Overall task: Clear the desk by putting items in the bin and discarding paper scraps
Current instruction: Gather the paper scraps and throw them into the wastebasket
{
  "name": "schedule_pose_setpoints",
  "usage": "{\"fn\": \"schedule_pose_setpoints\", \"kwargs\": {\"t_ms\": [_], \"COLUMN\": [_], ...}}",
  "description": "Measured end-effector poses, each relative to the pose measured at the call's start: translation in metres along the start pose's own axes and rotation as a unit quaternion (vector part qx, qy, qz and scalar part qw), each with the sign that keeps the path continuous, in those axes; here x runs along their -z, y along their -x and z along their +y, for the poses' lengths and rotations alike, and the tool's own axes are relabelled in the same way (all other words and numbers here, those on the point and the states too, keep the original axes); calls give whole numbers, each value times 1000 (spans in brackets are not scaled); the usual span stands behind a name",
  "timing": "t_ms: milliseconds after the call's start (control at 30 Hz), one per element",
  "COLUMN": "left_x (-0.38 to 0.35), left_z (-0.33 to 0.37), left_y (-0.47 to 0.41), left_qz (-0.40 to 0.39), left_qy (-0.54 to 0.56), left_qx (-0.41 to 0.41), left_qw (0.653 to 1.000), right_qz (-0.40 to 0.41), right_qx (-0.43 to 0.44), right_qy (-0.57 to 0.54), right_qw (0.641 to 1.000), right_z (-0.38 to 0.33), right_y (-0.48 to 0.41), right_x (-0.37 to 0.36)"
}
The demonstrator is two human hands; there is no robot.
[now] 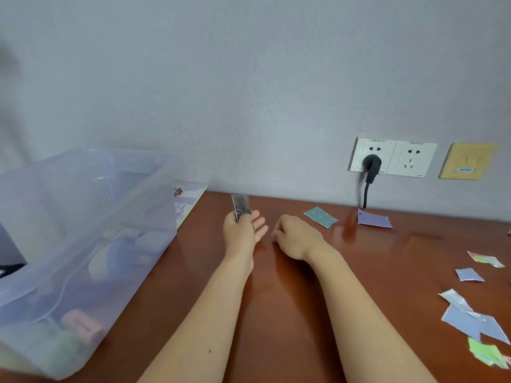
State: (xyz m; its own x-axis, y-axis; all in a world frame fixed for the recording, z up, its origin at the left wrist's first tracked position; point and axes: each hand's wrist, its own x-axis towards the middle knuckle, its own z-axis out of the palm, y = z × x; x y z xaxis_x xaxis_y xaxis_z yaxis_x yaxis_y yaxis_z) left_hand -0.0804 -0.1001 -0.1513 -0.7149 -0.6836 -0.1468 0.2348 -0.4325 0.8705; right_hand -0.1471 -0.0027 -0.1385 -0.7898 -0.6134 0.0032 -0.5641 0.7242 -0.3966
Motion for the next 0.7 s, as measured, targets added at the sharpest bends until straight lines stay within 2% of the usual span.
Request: {"fn": "schedule_pose_setpoints", "kwargs": {"t_ms": [100, 167, 267, 333, 433, 533, 600, 700], "left_x": [1, 0, -4, -6, -5, -5, -5, -7], "left_z": [0, 1, 6, 10, 13, 13, 12, 12], "left_y": [3, 0, 0, 7, 12, 13, 12, 13], "left_qz": [-14, -21, -59, -102, -125, -137, -142, -149], "left_qy": [-9, -12, 67, 145, 178, 175, 186, 176], "left_qx": [-15, 3, 102, 179, 225, 239, 248, 242], "left_qw": [1000, 1000, 991, 968, 950, 945, 940, 942], "right_qz": [31, 56, 62, 66, 75, 68, 35, -25], "right_qx": [8, 24, 58, 75, 81, 49, 29, 24], "right_qy": [-139, -216, -305, -296, -249, -343, -402, -417], "right_qw": [990, 974, 949, 950, 962, 936, 915, 908], "right_z": [1, -4, -18, -24, -29, -32, -36, -40], "right_y": [2, 4, 7, 6, 4, 4, 7, 11], "right_x": [9, 16, 23, 22, 20, 24, 30, 35]}}
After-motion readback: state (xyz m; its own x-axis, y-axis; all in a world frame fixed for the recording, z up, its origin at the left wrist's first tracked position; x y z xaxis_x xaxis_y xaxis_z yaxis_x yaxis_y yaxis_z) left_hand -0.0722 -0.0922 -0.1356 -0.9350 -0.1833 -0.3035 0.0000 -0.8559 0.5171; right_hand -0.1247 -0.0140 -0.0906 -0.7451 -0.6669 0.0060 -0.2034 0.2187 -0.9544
